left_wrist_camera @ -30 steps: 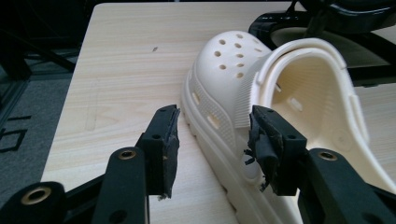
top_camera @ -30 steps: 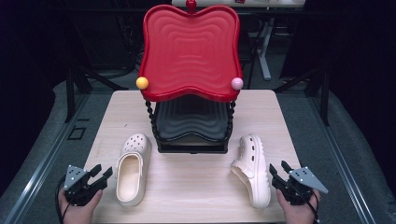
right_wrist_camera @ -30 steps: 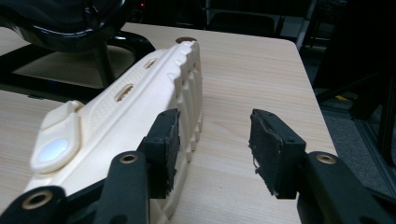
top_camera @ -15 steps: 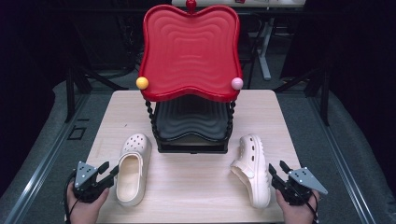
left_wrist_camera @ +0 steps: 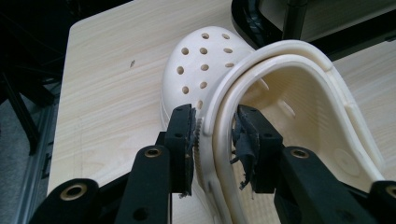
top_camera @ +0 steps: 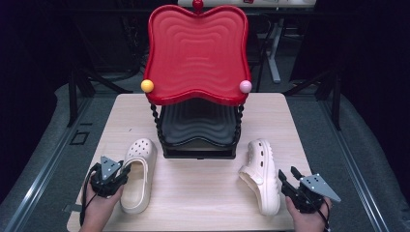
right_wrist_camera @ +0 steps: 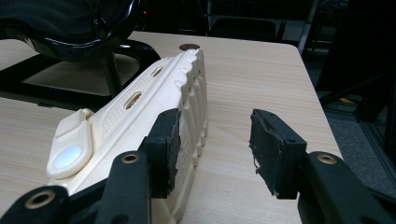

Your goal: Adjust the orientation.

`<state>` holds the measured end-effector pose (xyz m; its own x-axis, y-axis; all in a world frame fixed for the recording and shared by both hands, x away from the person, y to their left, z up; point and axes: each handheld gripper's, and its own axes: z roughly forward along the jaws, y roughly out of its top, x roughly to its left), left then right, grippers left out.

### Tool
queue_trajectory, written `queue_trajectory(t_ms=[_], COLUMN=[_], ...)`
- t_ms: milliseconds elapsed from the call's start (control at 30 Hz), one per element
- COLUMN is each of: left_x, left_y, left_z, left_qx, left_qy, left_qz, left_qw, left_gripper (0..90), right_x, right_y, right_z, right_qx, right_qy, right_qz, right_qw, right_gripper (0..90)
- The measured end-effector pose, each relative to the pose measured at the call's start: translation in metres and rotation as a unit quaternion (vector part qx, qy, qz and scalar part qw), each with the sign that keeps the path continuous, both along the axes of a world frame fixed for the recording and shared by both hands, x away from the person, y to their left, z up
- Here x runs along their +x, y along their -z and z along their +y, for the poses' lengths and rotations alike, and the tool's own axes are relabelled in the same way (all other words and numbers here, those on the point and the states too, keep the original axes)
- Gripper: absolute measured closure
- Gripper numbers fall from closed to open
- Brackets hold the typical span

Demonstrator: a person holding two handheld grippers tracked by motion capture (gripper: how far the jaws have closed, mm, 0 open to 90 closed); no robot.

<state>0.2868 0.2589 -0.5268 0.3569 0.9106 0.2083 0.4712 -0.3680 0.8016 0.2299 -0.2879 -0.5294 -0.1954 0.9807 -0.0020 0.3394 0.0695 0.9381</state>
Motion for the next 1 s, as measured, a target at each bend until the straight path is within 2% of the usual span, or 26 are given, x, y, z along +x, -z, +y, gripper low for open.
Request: queue_trajectory(t_ms=[233, 333, 400, 467, 533, 633, 767, 833, 933, 1000], left_x=[0.005, 0.003, -0.001, -0.006, -0.011, -0.019, -0.026, -0.028, -0.029, -0.029], left_y=[0.001, 0.001, 0.000, -0.002, -0.003, -0.005, -0.003, -0.001, 0.002, 0.003], left_z=[-0.008, -0.008, -0.009, -0.010, -0.012, -0.017, -0.021, -0.021, -0.021, -0.020], left_qx=[0.037, 0.038, 0.037, 0.029, 0.024, 0.018, 0.003, -0.007, -0.020, -0.027], left_qy=[0.000, 0.002, 0.000, 0.000, -0.001, -0.001, 0.010, 0.014, 0.021, 0.025], left_qz=[-0.001, -0.006, 0.001, 0.008, 0.013, 0.019, 0.021, 0.016, 0.008, 0.005], left_qw=[0.9993, 0.9993, 0.9993, 0.9995, 0.9996, 0.9997, 0.9997, 0.9998, 0.9996, 0.9993], left_gripper=[72.1, 73.7, 74.4, 74.8, 75.2, 75.3, 75.0, 73.9, 70.9, 69.2], right_x=[0.001, 0.000, -0.001, -0.002, -0.004, -0.007, -0.008, -0.006, -0.002, -0.001], right_y=[0.001, 0.000, -0.001, -0.004, -0.009, -0.016, -0.019, -0.018, -0.013, -0.014], right_z=[0.001, 0.001, 0.002, 0.004, 0.008, 0.020, 0.034, 0.040, 0.042, 0.040], right_qx=[-0.001, -0.002, -0.001, -0.002, 0.000, -0.014, -0.037, -0.058, -0.071, -0.074], right_qy=[-0.002, -0.003, -0.005, -0.009, -0.025, -0.045, -0.065, -0.076, -0.086, -0.084], right_qz=[0.002, 0.003, 0.001, -0.002, 0.012, 0.022, 0.028, 0.038, 0.056, 0.055], right_qw=[1.0000, 1.0000, 1.0000, 1.0000, 0.9996, 0.9986, 0.9968, 0.9947, 0.9921, 0.9922], right_gripper=[52.3, 52.3, 52.4, 56.9, 66.3, 77.0, 81.2, 82.3, 86.0, 89.1])
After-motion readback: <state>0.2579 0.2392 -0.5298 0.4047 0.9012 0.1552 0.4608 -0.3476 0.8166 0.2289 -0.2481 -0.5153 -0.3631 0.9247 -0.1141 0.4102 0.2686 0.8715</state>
